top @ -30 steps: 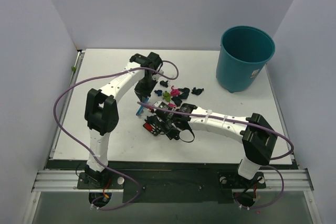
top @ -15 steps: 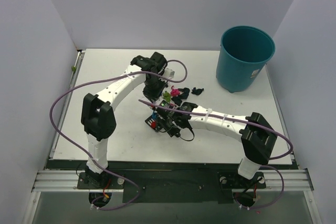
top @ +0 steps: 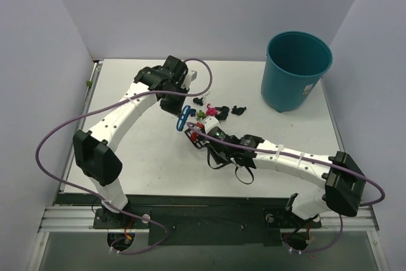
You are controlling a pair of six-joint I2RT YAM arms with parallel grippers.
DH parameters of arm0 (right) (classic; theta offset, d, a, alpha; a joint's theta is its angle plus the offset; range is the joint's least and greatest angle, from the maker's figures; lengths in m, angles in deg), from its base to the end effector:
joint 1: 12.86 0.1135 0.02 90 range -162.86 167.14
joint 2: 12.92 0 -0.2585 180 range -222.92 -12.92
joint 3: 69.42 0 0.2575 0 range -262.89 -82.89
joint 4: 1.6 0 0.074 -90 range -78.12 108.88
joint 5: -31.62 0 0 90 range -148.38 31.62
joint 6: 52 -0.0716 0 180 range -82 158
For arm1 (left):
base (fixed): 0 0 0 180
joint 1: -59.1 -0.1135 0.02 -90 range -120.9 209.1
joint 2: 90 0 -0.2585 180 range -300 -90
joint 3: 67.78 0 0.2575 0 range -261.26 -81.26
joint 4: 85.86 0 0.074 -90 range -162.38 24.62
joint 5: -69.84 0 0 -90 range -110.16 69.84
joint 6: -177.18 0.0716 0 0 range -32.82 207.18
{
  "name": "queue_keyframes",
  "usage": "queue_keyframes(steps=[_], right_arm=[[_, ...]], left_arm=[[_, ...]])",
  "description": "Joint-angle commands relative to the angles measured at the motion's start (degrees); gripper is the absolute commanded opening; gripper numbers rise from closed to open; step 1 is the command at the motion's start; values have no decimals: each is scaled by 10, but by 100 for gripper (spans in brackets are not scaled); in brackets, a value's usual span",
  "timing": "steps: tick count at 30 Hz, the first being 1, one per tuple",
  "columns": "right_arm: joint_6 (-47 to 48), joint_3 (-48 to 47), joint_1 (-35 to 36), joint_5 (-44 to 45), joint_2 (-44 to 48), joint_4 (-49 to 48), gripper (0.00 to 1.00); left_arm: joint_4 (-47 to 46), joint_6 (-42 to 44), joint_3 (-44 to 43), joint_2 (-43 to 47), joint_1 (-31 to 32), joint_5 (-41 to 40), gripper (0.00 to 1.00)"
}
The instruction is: Sweep away the paper scraps from the table
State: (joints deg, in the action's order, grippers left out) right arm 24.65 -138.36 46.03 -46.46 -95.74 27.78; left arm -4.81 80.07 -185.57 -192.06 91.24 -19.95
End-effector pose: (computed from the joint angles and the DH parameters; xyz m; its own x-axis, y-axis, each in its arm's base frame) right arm 0.1897 0.2857 0.2095 -0.5200 -0.4244 -0.7413 -0.6577 0.7527 0.0304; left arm 0.3239 -0.2038 0.3038 -0.8295 0.3750 -0.4139 0.4339 0.8993 -0.0550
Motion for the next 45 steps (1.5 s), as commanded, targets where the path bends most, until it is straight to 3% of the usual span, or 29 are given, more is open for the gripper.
queue_keyframes(steps=[1, 4, 8, 14, 17, 24, 27, 31, 36, 39, 41, 45], right_arm=[[-21, 27, -8, 54, 59, -67, 0], [-26, 25, -21, 52, 84, -62, 0], [-25, -15, -57, 4, 105, -25, 0], [-11, -145, -121, -6, 107, 80, 0], [-13, -264, -182, -16, 81, 161, 0], [-44, -449, -340, -85, 36, 201, 0], [-96, -503, -417, -178, 12, 194, 0], [-212, -506, -541, -320, -10, 108, 0], [-419, -399, -627, -450, -10, -135, 0], [-540, -281, -662, -481, -4, -301, 0], [-629, -217, -674, -494, -5, -475, 0], [-763, -109, -687, -493, -8, -659, 0]], left_arm=[[-88, -44, 57, 76, -8, -31, 0], [-130, -86, 111, 124, -57, -42, 0], [-176, -113, 185, 196, -137, 23, 0], [-169, -93, 242, 251, -143, 39, 0], [-170, -80, 272, 273, -143, 34, 0], [-224, -63, 351, 323, -143, 27, 0], [-234, -56, 369, 325, -143, 22, 0], [-244, -52, 391, 316, -143, 25, 0], [-252, -51, 404, 308, -143, 44, 0], [-253, -49, 407, 310, -143, 47, 0], [-256, -50, 409, 310, -143, 52, 0], [-256, -51, 413, 310, -143, 59, 0]])
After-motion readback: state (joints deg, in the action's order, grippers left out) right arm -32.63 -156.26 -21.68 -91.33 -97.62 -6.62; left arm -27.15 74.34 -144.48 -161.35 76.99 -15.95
